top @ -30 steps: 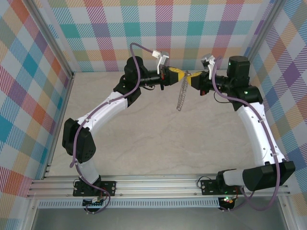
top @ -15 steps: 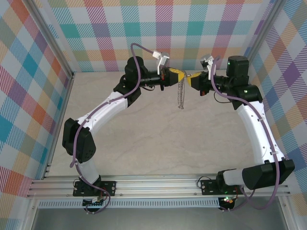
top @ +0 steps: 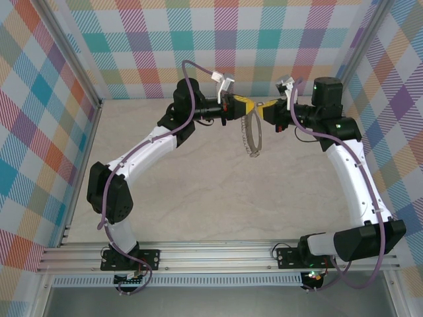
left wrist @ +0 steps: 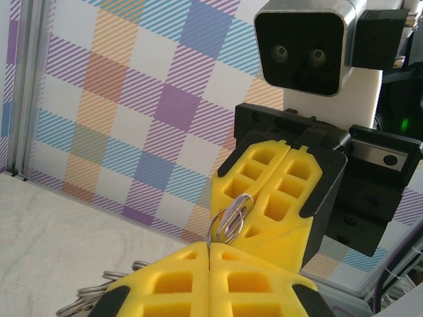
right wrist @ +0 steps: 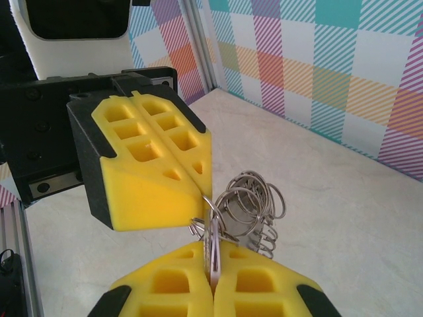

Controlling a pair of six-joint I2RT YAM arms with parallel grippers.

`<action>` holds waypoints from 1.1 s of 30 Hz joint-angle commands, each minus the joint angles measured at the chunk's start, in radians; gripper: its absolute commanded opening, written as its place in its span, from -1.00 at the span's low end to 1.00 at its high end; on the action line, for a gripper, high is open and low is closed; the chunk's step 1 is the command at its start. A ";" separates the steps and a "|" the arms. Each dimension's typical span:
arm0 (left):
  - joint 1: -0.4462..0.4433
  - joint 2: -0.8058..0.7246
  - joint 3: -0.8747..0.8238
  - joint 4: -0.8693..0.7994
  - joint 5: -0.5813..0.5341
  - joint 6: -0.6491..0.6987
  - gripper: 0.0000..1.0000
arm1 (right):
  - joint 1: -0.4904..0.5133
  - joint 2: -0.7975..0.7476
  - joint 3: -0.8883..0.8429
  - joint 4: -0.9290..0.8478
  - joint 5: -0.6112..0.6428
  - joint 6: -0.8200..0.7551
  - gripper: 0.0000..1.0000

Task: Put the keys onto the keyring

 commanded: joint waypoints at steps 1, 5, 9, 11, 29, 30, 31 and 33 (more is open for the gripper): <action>-0.003 0.001 0.040 0.013 0.013 0.018 -1.00 | 0.005 0.000 0.032 0.026 -0.003 -0.002 -1.00; -0.002 0.001 0.042 0.013 0.011 0.018 -1.00 | 0.005 0.001 0.032 0.019 0.002 -0.005 -1.00; -0.002 -0.007 0.033 0.028 -0.002 0.013 -1.00 | 0.005 -0.003 0.020 0.020 0.009 -0.005 -1.00; -0.003 -0.011 0.031 0.032 -0.010 0.009 -1.00 | 0.004 -0.013 0.002 0.031 0.020 0.000 -1.00; -0.003 -0.014 0.027 0.064 -0.028 -0.010 -1.00 | 0.006 -0.052 -0.132 0.122 -0.059 0.096 -1.00; -0.002 -0.012 0.027 0.064 -0.029 -0.010 -1.00 | 0.006 -0.051 -0.132 0.125 -0.067 0.097 -1.00; -0.002 -0.011 0.027 0.063 -0.029 -0.009 -1.00 | 0.007 -0.050 -0.134 0.127 -0.072 0.100 -1.00; -0.003 -0.010 0.029 0.067 -0.029 -0.011 -1.00 | 0.007 -0.048 -0.135 0.128 -0.081 0.104 -1.00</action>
